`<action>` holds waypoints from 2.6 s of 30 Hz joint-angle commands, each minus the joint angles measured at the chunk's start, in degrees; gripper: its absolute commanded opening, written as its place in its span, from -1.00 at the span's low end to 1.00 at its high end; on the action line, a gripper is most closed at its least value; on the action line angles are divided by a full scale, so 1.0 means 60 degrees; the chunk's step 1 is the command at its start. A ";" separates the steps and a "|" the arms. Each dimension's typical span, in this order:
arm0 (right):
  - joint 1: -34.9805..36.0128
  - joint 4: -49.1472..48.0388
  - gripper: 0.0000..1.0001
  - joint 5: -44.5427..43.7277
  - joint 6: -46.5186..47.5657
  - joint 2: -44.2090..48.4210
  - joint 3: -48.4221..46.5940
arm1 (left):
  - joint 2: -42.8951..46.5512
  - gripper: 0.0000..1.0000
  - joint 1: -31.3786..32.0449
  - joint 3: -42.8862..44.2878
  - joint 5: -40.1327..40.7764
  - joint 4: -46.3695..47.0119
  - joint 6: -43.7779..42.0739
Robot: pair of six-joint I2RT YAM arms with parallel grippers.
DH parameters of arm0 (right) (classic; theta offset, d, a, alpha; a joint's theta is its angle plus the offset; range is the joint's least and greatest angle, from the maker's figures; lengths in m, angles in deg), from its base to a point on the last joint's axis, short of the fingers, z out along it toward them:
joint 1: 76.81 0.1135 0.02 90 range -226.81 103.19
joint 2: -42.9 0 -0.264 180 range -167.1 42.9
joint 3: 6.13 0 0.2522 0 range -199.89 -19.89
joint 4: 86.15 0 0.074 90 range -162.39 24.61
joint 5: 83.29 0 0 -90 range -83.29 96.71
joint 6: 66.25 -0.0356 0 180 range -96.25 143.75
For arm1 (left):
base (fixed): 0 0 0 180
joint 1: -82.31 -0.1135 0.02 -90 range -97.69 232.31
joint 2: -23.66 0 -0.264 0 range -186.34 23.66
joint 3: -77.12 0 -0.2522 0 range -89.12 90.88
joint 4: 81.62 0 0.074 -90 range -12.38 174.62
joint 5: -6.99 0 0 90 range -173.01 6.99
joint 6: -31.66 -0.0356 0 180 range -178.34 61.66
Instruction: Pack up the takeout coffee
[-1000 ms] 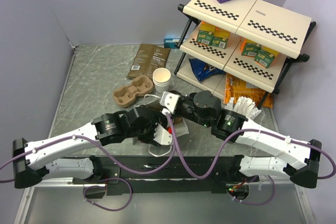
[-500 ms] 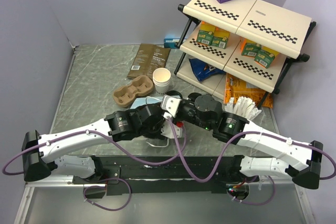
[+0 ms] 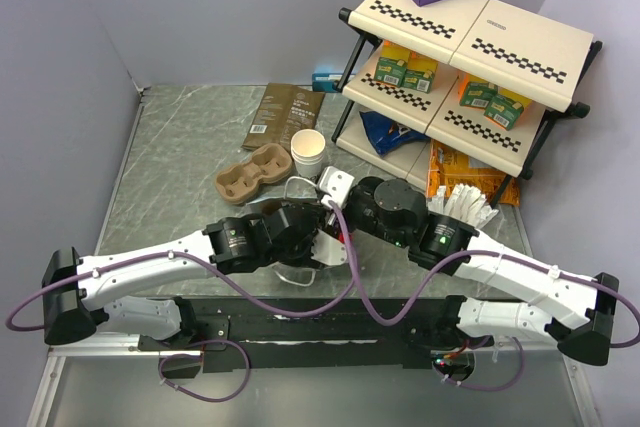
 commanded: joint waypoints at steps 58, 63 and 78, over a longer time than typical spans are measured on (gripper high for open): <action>-0.0640 0.0310 -1.00 0.1962 -0.2487 -0.0221 -0.0977 | -0.1835 -0.98 0.0183 0.0195 0.0450 0.0944 -0.0542; -0.0859 0.0384 -1.00 0.2079 -0.2867 -0.0411 -0.1152 | -0.2216 -0.98 0.0139 0.0693 0.0069 0.0507 -0.0747; -0.1782 0.0603 -1.00 0.2372 -0.3949 -0.0836 -0.1328 | -0.2451 -0.98 0.0154 0.1075 -0.0371 0.0110 -0.0704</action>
